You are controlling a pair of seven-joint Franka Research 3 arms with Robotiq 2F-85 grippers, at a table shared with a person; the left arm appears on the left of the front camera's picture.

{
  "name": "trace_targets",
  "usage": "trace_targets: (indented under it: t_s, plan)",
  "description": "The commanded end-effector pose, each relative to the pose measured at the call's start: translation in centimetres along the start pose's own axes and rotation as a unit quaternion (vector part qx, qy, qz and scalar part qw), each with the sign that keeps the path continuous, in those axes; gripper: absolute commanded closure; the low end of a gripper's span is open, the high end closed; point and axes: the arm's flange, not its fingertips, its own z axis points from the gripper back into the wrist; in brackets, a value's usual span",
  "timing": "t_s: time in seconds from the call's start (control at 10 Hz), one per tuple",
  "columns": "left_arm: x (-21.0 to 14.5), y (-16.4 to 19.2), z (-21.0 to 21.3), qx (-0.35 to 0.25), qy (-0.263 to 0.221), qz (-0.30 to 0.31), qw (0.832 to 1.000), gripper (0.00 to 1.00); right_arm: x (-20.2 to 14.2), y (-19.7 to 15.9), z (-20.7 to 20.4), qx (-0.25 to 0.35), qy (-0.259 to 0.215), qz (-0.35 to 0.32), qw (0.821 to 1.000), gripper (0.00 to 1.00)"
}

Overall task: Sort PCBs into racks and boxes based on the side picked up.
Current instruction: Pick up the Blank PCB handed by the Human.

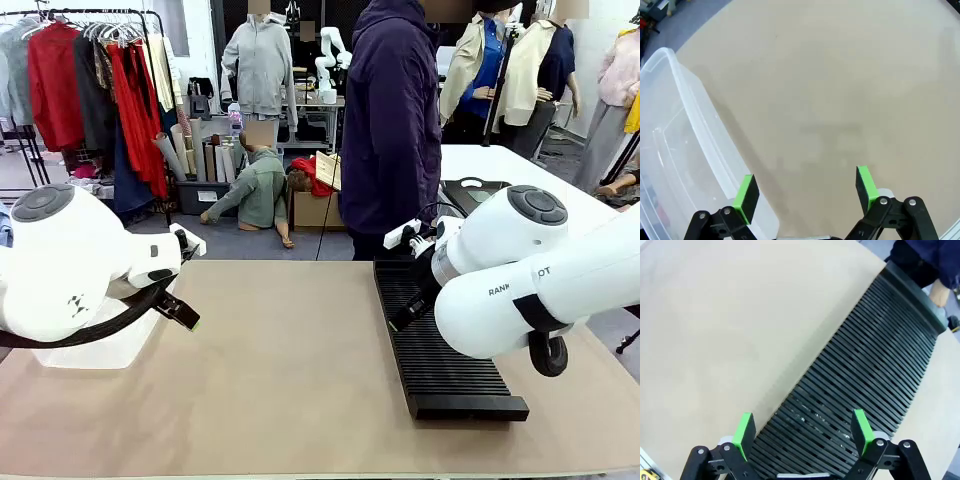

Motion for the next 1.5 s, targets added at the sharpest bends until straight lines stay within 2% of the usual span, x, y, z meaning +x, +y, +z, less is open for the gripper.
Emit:
trace_targets:
  t_s: [0.0,1.0,1.4]
  plan:
    - [0.0,0.0,0.0,0.000,0.000,0.000,1.000,0.00,0.0,0.0,0.0,0.000,0.000,0.000,1.000,0.00]
    - [0.0,0.0,0.0,0.000,0.000,0.000,1.000,0.00,0.0,0.0,0.0,0.000,0.000,0.000,1.000,0.00]
    - [2.6,1.7,2.9,-0.006,0.007,0.023,1.000,0.00,1.3,-2.3,2.5,0.021,-0.005,-0.016,1.000,0.00]
